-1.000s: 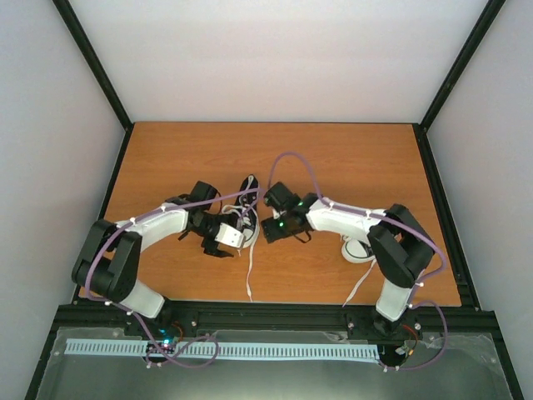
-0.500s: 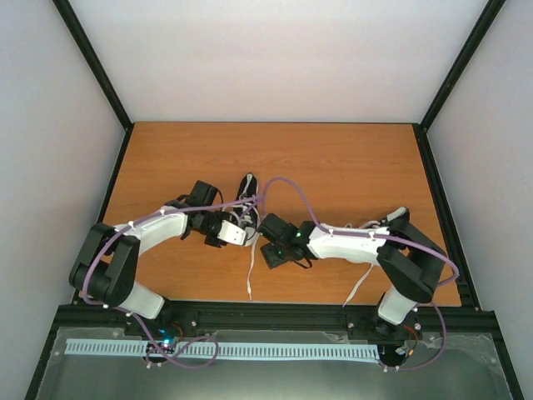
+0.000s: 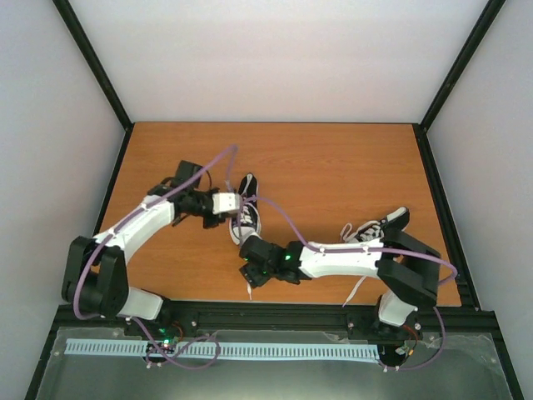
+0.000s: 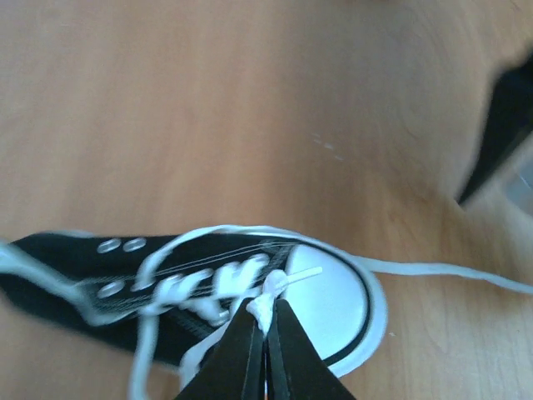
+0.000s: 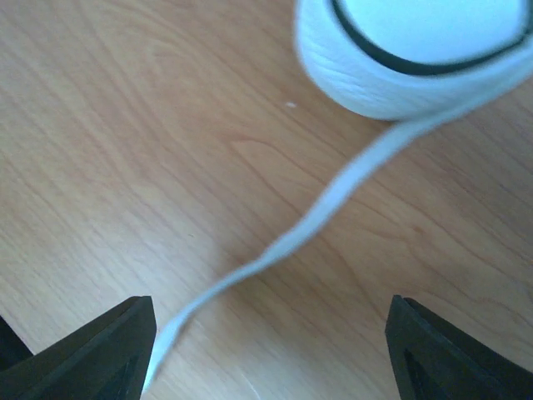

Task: Tie the shoes
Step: Adjust the shoe at the center of the board.

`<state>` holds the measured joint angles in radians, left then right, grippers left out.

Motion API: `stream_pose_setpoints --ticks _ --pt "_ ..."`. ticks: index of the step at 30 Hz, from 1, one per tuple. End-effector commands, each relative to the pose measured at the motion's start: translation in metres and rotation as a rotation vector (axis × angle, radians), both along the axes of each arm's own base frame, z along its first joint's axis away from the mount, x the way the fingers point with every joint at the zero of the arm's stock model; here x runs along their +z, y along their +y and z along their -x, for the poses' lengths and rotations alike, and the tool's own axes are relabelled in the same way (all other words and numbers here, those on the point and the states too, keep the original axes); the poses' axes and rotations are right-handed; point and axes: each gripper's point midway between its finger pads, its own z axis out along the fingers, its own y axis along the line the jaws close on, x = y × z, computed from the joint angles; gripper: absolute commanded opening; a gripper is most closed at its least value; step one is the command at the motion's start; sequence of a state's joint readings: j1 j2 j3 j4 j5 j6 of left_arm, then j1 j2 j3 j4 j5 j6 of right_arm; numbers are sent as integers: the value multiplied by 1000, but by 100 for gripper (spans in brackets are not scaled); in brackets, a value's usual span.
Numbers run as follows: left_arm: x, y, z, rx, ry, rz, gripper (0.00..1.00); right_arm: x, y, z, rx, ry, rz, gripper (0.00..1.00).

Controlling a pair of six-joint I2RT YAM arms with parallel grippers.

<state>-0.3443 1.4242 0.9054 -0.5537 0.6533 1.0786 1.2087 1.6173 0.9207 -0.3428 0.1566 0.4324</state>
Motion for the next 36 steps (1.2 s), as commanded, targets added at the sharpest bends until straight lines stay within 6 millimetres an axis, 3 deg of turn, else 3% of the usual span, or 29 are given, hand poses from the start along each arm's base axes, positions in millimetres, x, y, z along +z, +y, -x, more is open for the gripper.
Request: stream_pose_setpoints --ticks 1,4,7,11,14,20,27,31,33,36 --pt "58 20 -22 205 95 160 1 -4 25 4 51 -47 32 80" --pt "75 46 -38 344 74 172 1 -20 28 7 46 -41 102 80" --pt "81 66 -46 451 67 159 1 -43 15 5 13 -30 226 73" --pt "82 95 -57 612 108 156 1 -43 -8 2 -73 -30 245 34" --pt "87 115 -63 709 127 185 1 -38 -35 -5 -168 -19 244 4" --pt "100 142 -70 805 138 227 1 -18 -100 -42 -365 -6 203 3" --pt "108 174 -85 901 135 270 1 55 -151 -103 -515 -59 -61 3" --pt "118 198 -95 948 191 384 1 98 -162 -127 -509 -100 -222 3" --pt "115 202 -98 948 234 403 1 106 -171 -135 -513 -107 -238 3" --pt "100 203 -99 944 288 391 1 100 -196 -145 -578 -90 -220 3"
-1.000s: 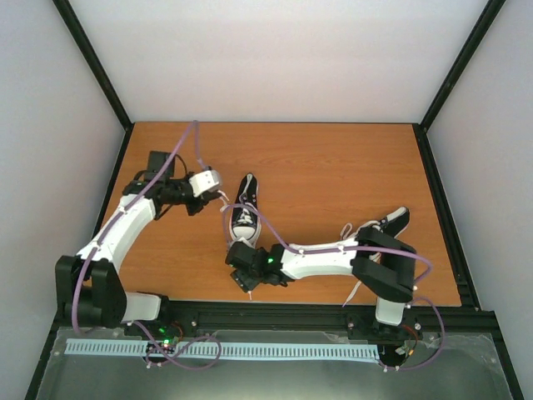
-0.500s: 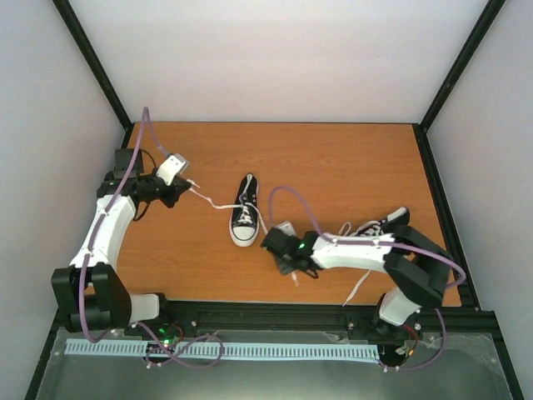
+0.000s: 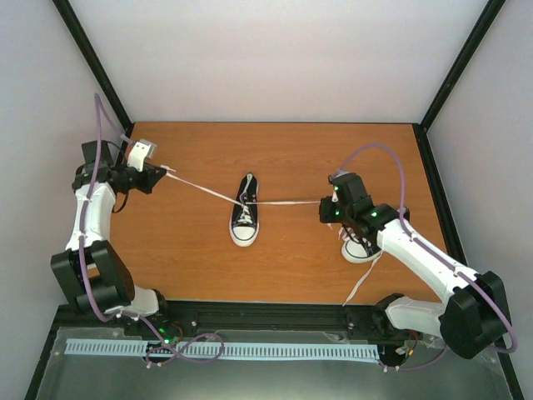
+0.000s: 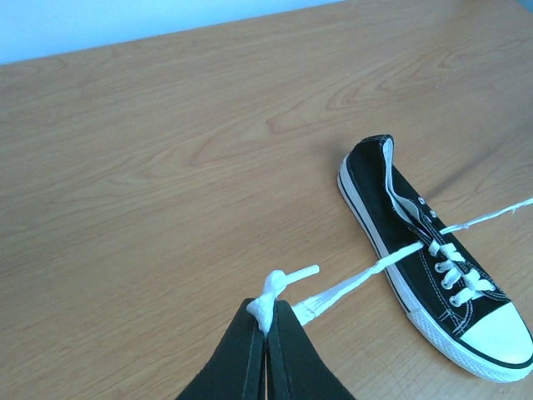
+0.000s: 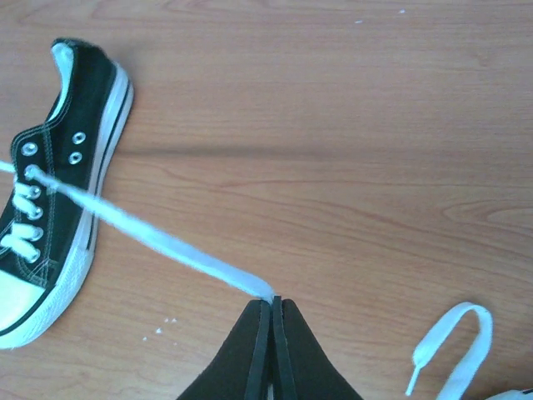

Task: Tie the shoes
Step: Adjust the shoe at the center of the board.

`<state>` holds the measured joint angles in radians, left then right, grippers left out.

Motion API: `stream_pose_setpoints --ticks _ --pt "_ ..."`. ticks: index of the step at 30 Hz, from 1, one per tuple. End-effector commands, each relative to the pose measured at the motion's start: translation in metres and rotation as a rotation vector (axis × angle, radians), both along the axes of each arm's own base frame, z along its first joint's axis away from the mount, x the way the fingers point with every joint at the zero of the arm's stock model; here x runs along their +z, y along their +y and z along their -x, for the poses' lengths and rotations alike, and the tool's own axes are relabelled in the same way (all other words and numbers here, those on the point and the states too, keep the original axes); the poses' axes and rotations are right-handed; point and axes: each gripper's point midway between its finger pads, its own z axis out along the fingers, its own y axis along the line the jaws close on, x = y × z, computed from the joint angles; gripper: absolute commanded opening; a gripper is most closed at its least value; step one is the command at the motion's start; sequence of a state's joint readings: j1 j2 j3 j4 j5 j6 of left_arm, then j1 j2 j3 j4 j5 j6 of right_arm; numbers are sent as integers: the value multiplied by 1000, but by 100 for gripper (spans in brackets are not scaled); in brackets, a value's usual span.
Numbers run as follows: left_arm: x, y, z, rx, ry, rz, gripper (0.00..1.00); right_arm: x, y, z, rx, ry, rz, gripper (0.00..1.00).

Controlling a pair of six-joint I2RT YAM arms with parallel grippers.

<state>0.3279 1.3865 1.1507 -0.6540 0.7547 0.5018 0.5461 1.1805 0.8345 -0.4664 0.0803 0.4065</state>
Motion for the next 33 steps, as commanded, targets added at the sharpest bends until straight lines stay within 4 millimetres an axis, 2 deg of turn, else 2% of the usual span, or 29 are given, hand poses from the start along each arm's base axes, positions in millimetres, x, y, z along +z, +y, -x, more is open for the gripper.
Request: stream_pose_setpoints --ticks 1,3,5,10,11,15,21,26,29,33 --pt "-6 -8 -1 -36 58 103 1 1 -20 -10 0 23 -28 3" --pt "-22 -13 1 -52 95 147 1 -2 -26 -9 -14 25 -46 3" --pt "-40 -26 4 -87 142 145 1 -2 -21 -7 9 23 -72 3" --pt "-104 -98 34 -329 259 -78 1 -10 -8 -8 46 58 -118 3" --pt "-115 -105 35 -349 278 -112 1 -11 -7 -9 45 62 -120 3" --pt "-155 -107 19 -324 365 -196 1 -10 -7 -9 44 61 -126 3" --pt "-196 -141 31 -438 428 -300 1 -7 -17 -9 17 46 -80 3" --pt "-205 -167 22 -471 422 -321 1 -9 -18 -7 18 53 -78 3" --pt "-205 -174 11 -462 409 -324 1 -8 -20 -5 14 55 -72 3" --pt "-205 -182 9 -481 399 -322 1 -5 -22 -1 7 45 -74 3"
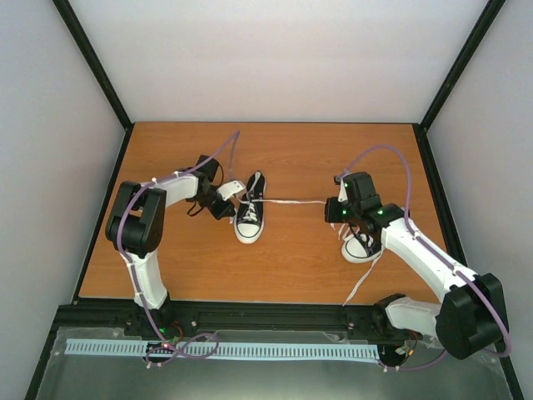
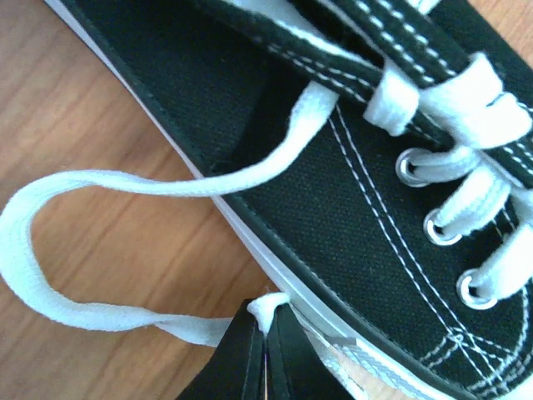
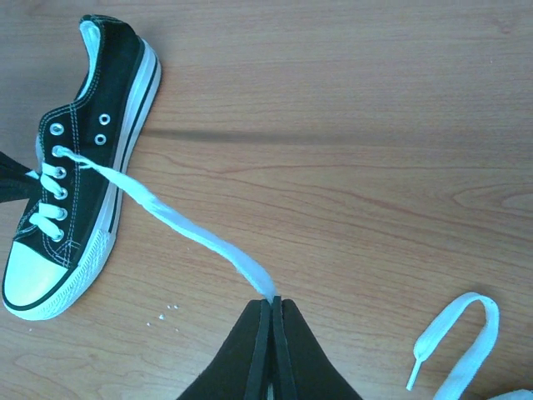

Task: Tie the shoes
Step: Adjust the shoe at the center of the board.

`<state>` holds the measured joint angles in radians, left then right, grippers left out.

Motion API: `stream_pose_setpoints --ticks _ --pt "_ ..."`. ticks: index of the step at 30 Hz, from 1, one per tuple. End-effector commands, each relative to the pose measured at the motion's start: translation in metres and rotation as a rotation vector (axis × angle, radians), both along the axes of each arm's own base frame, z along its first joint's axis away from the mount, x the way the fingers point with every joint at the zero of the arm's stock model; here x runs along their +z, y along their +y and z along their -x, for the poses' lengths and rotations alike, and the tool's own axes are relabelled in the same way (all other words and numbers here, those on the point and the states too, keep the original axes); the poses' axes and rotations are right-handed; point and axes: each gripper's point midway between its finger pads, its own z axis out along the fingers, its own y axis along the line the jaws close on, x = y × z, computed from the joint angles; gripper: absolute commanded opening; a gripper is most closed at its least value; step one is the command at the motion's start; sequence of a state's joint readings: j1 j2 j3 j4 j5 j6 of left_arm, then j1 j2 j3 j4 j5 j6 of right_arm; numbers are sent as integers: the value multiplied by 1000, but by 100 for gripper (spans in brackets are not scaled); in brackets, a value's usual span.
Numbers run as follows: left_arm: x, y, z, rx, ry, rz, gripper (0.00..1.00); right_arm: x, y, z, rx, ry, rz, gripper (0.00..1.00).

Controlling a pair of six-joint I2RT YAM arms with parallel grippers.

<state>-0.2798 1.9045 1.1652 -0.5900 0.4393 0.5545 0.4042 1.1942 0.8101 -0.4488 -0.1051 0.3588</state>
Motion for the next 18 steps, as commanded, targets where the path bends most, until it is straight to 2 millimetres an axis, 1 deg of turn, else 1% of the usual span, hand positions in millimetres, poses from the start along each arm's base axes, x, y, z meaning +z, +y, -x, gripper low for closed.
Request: stream_pose_setpoints --ticks 1,4,7,10,12,14,16,18 --pt "-5 -8 -10 -2 -19 -18 1 7 -8 6 -15 -21 11 3" --pt "3 -17 -2 -20 2 25 1 9 -12 7 -23 -25 25 3" --pt "18 -29 10 -54 19 89 1 15 -13 8 -23 -39 27 3" --pt "36 -40 27 -116 17 128 1 26 -11 7 -10 -59 22 3" --pt "52 -44 39 -144 28 176 1 31 -8 6 9 -66 17 3" --pt "71 -43 44 -160 13 183 1 36 -1 7 47 -59 0 3" --pt "93 -36 44 -151 -24 185 1 40 10 11 96 -39 -44 3" --pt "122 -27 38 -122 -78 214 1 48 26 17 160 -20 -127 3"
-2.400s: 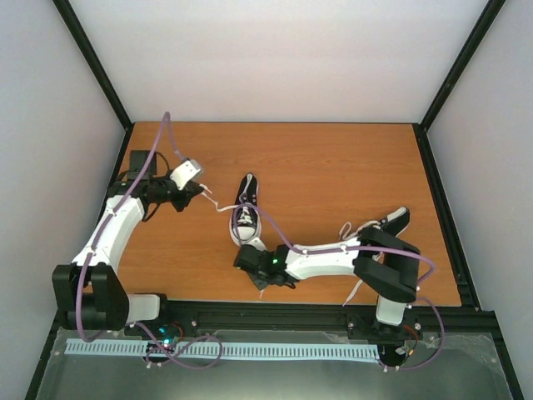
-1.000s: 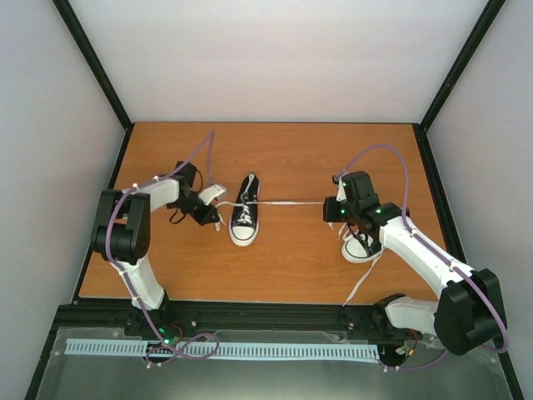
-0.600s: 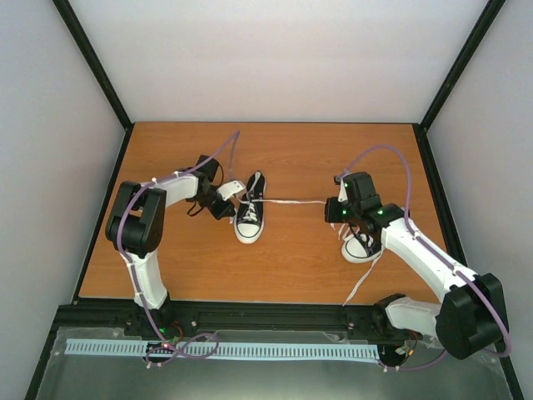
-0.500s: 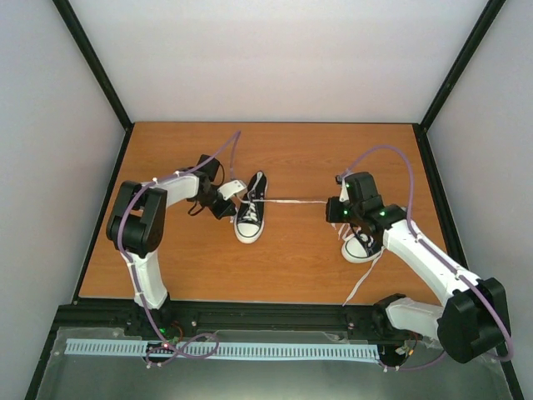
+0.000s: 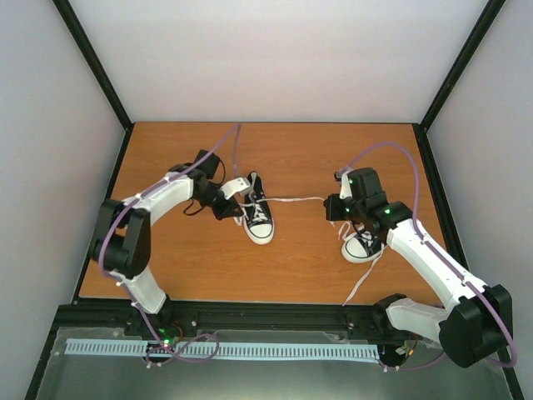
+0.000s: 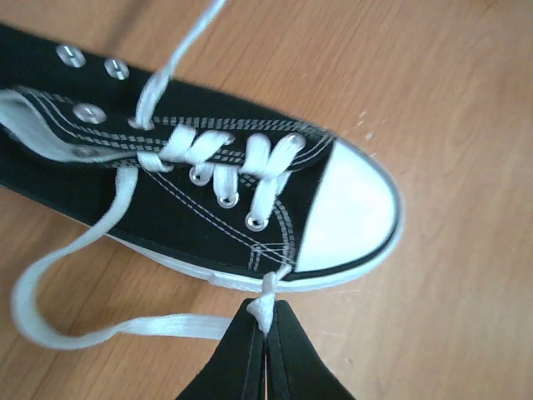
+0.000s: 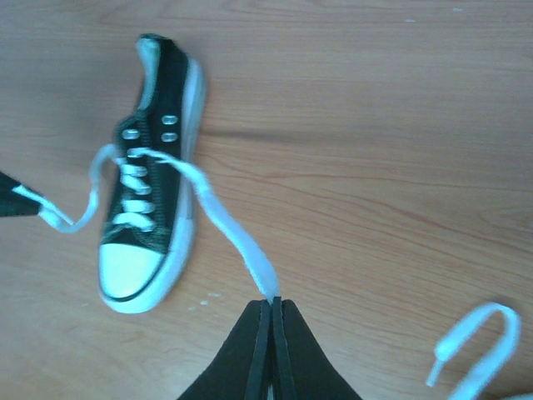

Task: Tie the shoes
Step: Adjust the shoe at the center of the board.

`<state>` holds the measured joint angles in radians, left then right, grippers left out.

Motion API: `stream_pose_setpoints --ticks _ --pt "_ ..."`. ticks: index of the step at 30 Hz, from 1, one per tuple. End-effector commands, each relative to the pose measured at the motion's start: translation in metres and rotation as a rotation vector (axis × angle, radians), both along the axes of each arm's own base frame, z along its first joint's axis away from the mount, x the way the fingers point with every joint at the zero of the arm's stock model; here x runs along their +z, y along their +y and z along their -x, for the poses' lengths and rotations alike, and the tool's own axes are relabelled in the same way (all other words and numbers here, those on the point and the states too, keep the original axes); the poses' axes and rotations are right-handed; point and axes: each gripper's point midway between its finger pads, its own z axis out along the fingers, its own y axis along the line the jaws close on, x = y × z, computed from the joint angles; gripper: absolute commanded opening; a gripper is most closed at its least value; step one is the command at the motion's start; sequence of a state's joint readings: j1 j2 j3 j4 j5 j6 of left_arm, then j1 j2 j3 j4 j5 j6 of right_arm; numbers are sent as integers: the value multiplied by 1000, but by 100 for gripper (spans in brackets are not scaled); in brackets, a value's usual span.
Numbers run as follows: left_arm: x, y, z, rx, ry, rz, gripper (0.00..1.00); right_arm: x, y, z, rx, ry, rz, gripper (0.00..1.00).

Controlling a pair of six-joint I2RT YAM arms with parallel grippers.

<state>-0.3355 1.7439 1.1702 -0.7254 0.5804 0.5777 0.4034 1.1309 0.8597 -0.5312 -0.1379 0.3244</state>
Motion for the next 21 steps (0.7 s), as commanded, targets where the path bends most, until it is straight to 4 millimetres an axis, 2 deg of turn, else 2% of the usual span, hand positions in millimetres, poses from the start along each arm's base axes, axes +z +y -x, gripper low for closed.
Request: stream_pose_setpoints --ticks 1,4,6,8,12,13,15,20,21 --pt "76 11 0 13 -92 105 1 26 35 11 156 23 -168 3" --pt "109 28 1 63 -127 153 1 41 67 21 226 58 -389 3" --pt "113 34 11 57 -143 135 1 47 92 23 273 68 -491 3" --pt "116 38 24 39 -158 128 1 57 117 13 292 37 -514 3" --pt "124 38 45 2 -174 153 1 67 168 -24 257 -32 -536 3" --pt "127 39 52 -10 -180 155 1 62 197 -43 222 -34 -566 3" --pt "125 39 57 -18 -171 161 1 48 223 -54 198 -13 -546 3" --pt "115 41 65 -23 -142 155 1 11 283 -61 225 81 -541 3" --pt "113 41 67 -26 -138 157 1 -1 293 -59 236 106 -530 3"
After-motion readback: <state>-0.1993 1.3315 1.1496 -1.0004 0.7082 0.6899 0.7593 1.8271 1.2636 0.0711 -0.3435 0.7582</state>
